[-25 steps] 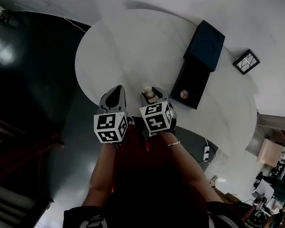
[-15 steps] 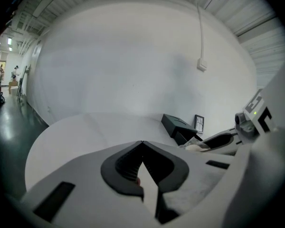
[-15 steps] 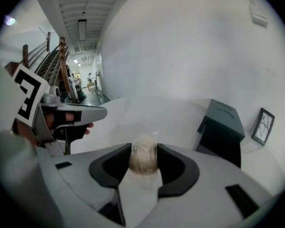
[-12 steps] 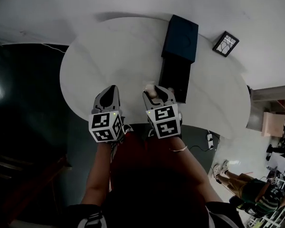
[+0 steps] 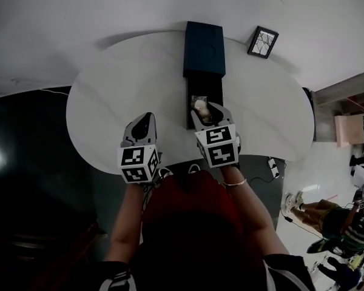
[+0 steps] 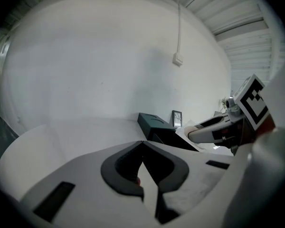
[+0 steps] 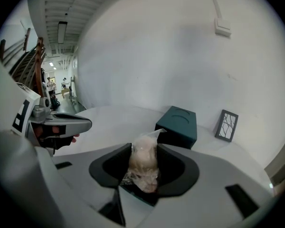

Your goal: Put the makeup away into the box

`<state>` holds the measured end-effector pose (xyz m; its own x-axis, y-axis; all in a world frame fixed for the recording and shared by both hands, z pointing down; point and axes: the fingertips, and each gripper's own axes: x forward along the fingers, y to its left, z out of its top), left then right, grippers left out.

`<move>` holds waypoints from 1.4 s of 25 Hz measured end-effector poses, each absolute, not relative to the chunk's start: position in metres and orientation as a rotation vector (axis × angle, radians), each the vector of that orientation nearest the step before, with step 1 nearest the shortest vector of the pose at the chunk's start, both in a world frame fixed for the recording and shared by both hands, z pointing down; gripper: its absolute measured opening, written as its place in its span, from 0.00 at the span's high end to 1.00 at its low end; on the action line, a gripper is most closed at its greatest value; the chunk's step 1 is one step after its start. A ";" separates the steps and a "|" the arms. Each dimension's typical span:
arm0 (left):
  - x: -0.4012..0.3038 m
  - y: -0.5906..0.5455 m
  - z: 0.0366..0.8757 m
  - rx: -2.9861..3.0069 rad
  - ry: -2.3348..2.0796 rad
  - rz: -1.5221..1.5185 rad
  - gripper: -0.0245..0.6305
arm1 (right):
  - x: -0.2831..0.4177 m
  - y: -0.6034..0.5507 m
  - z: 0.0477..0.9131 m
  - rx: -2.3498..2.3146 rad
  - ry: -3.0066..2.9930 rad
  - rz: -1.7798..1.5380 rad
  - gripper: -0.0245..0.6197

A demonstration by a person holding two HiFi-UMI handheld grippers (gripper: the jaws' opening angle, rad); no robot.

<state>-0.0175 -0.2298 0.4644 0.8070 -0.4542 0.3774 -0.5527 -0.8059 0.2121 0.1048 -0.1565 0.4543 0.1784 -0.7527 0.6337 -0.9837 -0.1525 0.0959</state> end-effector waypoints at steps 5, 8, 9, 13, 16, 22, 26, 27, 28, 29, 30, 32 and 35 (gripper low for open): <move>0.002 -0.225 0.464 2.698 -0.722 0.463 0.93 | 0.128 -0.157 0.451 1.993 -1.598 0.611 0.69; 0.014 -0.224 0.464 2.710 -0.707 0.468 0.93 | 0.141 -0.159 0.452 2.001 -1.592 0.613 0.69; 0.018 -0.225 0.463 2.713 -0.705 0.470 0.93 | 0.145 -0.160 0.453 2.003 -1.595 0.615 0.69; 0.032 -0.230 0.463 2.714 -0.709 0.471 0.93 | 0.156 -0.167 0.458 1.986 -1.607 0.621 0.69; 0.043 -0.234 0.463 2.715 -0.708 0.476 0.93 | 0.164 -0.174 0.464 1.963 -1.611 0.634 0.69; 0.062 -0.243 0.469 2.701 -0.702 0.485 0.93 | 0.178 -0.187 0.477 1.911 -1.613 0.659 0.69; 0.070 -0.248 0.475 2.688 -0.697 0.497 0.93 | 0.182 -0.195 0.490 1.865 -1.609 0.670 0.69; 0.072 -0.250 0.476 2.685 -0.698 0.497 0.93 | 0.183 -0.197 0.494 1.849 -1.608 0.667 0.69; 0.073 -0.251 0.477 2.681 -0.699 0.498 0.93 | 0.184 -0.199 0.497 1.834 -1.608 0.667 0.69; 0.075 -0.252 0.478 2.678 -0.700 0.498 0.93 | 0.185 -0.201 0.500 1.821 -1.606 0.671 0.69; 0.077 -0.253 0.478 2.675 -0.701 0.498 0.93 | 0.185 -0.203 0.504 1.808 -1.603 0.680 0.69; 0.079 -0.256 0.480 2.670 -0.704 0.499 0.93 | 0.185 -0.207 0.510 1.786 -1.598 0.697 0.69; 0.080 -0.260 0.484 2.658 -0.709 0.503 0.93 | 0.183 -0.212 0.519 1.761 -1.596 0.714 0.69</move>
